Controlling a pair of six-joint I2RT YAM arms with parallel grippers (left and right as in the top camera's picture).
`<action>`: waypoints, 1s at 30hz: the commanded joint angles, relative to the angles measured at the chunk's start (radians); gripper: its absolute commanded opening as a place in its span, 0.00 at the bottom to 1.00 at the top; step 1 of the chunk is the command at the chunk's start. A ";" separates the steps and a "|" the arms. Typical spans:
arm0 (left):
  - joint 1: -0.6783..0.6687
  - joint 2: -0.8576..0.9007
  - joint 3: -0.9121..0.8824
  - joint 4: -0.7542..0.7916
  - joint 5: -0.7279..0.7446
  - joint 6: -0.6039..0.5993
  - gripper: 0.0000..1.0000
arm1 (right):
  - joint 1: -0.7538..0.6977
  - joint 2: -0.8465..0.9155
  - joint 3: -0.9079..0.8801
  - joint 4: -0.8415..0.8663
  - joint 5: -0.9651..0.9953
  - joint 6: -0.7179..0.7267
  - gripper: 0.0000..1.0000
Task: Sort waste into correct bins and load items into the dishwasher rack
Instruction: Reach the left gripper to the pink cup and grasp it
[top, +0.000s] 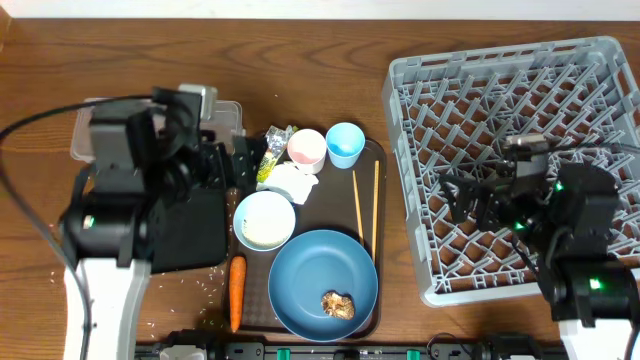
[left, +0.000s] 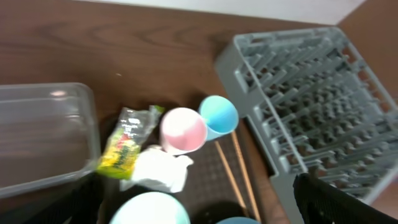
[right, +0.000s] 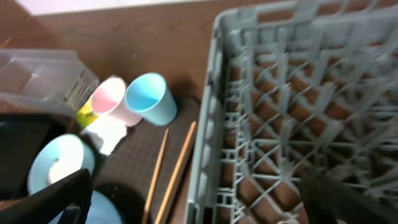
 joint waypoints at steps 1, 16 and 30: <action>-0.004 0.064 0.017 0.009 0.100 -0.044 0.98 | 0.003 0.017 0.020 -0.013 -0.111 -0.020 0.99; -0.272 0.404 0.017 0.178 -0.425 -0.106 0.98 | 0.002 0.021 0.020 -0.048 -0.104 0.014 0.99; -0.306 0.648 0.017 0.361 -0.438 -0.105 0.88 | 0.002 0.022 0.020 -0.094 -0.103 0.014 0.99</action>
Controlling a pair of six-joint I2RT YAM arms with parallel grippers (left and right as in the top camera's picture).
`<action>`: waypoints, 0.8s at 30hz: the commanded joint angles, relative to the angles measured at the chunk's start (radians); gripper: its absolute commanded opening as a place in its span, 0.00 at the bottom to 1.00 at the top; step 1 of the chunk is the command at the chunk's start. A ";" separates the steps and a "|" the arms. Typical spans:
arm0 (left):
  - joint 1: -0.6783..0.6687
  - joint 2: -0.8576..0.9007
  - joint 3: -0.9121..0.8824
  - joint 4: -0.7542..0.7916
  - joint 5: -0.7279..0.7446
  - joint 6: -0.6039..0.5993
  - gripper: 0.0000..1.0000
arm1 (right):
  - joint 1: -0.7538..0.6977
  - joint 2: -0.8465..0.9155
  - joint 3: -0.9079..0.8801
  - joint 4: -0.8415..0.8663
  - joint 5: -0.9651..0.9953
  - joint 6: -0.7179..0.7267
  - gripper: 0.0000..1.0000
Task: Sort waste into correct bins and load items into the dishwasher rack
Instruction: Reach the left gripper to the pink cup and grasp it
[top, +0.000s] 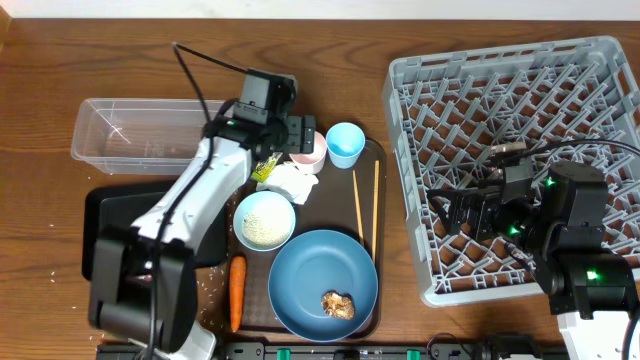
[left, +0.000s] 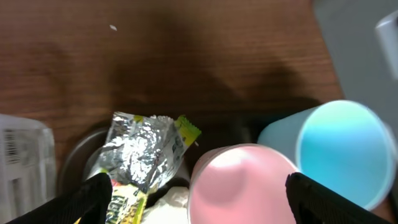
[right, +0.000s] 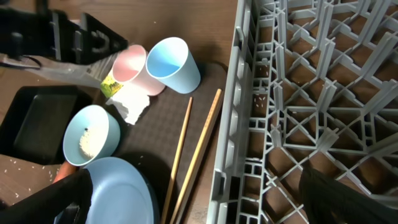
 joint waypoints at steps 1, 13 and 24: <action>-0.018 0.037 0.017 0.004 -0.021 -0.005 0.86 | 0.002 -0.003 0.019 0.007 -0.010 0.008 0.99; -0.019 0.080 0.015 -0.009 -0.057 -0.006 0.48 | 0.002 -0.003 0.019 0.011 -0.010 0.009 0.99; -0.022 0.081 -0.029 -0.022 -0.057 -0.006 0.25 | 0.002 -0.003 0.019 0.036 -0.010 0.009 0.99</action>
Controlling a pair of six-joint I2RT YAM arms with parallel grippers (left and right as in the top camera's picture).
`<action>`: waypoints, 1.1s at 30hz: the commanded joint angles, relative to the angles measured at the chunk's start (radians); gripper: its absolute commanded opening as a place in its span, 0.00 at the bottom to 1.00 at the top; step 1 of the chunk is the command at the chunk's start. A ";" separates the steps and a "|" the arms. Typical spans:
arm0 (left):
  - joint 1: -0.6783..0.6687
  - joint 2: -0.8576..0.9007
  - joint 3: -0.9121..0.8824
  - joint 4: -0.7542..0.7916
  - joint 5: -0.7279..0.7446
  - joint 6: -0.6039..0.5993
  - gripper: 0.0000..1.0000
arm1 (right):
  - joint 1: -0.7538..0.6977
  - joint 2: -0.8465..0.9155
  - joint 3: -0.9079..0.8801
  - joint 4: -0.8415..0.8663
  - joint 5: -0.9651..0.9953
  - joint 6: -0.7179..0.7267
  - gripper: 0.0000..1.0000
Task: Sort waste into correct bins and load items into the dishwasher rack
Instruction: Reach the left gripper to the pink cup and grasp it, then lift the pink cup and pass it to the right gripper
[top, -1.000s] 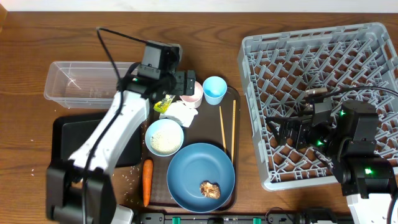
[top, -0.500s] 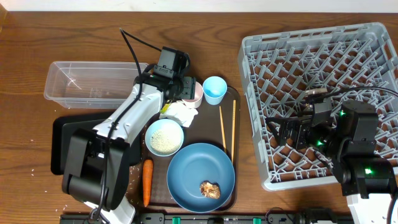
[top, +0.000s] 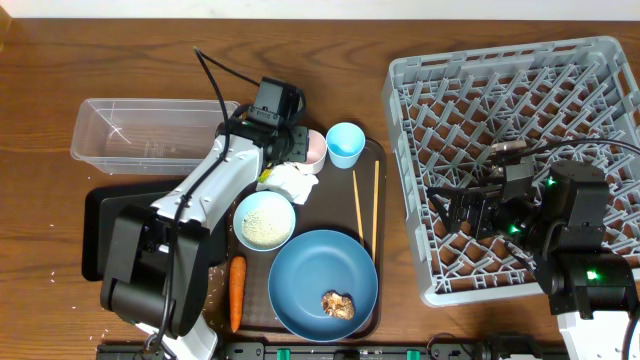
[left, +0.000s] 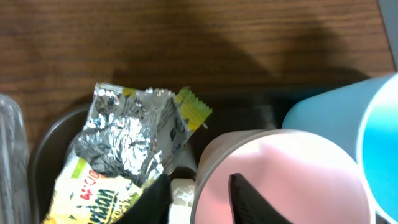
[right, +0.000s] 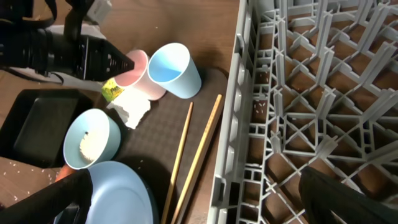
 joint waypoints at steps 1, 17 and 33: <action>-0.002 0.012 -0.019 -0.002 -0.019 0.006 0.21 | 0.002 -0.004 0.019 0.018 -0.007 0.009 0.99; -0.004 0.091 -0.019 -0.014 0.027 0.006 0.06 | 0.002 -0.004 0.019 0.046 -0.007 0.009 0.99; 0.022 -0.309 0.013 -0.293 0.085 0.014 0.06 | 0.002 -0.004 0.019 0.043 -0.035 0.069 0.99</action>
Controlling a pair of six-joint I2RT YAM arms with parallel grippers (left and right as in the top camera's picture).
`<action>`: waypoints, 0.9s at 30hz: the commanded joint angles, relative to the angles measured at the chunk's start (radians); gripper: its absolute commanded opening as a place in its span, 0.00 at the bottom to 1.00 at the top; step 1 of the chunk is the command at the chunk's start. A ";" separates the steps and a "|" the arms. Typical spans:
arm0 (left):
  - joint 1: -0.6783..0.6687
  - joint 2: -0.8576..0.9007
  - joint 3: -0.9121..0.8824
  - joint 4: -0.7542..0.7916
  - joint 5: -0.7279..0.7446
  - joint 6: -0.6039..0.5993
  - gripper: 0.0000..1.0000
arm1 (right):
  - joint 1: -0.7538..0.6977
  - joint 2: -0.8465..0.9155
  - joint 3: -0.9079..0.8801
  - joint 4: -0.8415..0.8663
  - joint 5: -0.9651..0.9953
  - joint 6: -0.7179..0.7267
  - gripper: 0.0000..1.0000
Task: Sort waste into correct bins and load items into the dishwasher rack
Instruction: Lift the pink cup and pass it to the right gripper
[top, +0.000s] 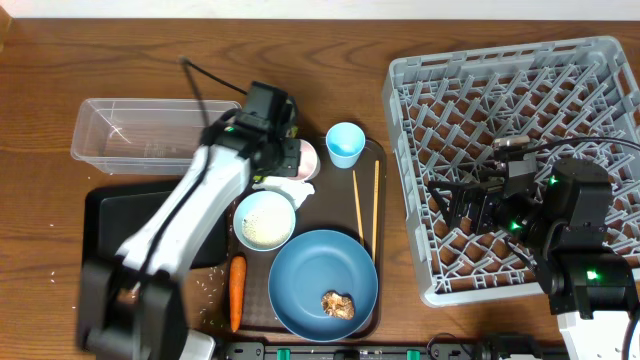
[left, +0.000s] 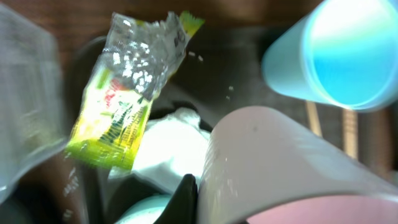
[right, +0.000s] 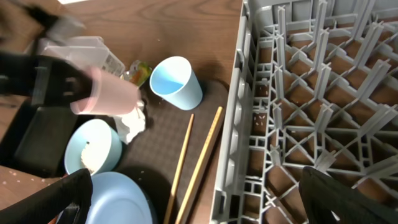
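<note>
My left gripper is shut on the pink cup. In the left wrist view one black finger presses its pale wall. From the right wrist view the pink cup hangs tilted on its side above the tray. The blue cup stands upright on the brown tray, and two chopsticks lie beside it. A green-and-silver wrapper and a white napkin lie under the pink cup. My right gripper stands open over the grey rack.
A rice bowl, a blue plate with a food scrap and a carrot sit on the tray's near side. A clear bin stands at back left, a black bin in front of it.
My left gripper, then set around the pink cup's rim on the tray, now holds the cup raised and tilted sideways. The right arm has not moved.
My left arm was first drawn back over the black bin, gripper open. Then it was stretched out to the pink cup beside the wrapper, then at the cup's rim. Now it holds the cup off the tray. My right gripper stayed open over the rack.
</note>
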 joint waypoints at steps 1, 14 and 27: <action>0.024 -0.130 0.017 -0.029 0.106 0.026 0.06 | 0.002 -0.004 0.019 0.000 -0.046 0.042 0.99; 0.081 -0.360 0.017 0.129 1.070 0.029 0.06 | 0.005 -0.004 0.019 0.443 -0.837 0.088 0.94; 0.052 -0.361 0.017 0.463 1.374 -0.302 0.06 | 0.134 0.017 0.019 0.728 -0.809 0.139 0.96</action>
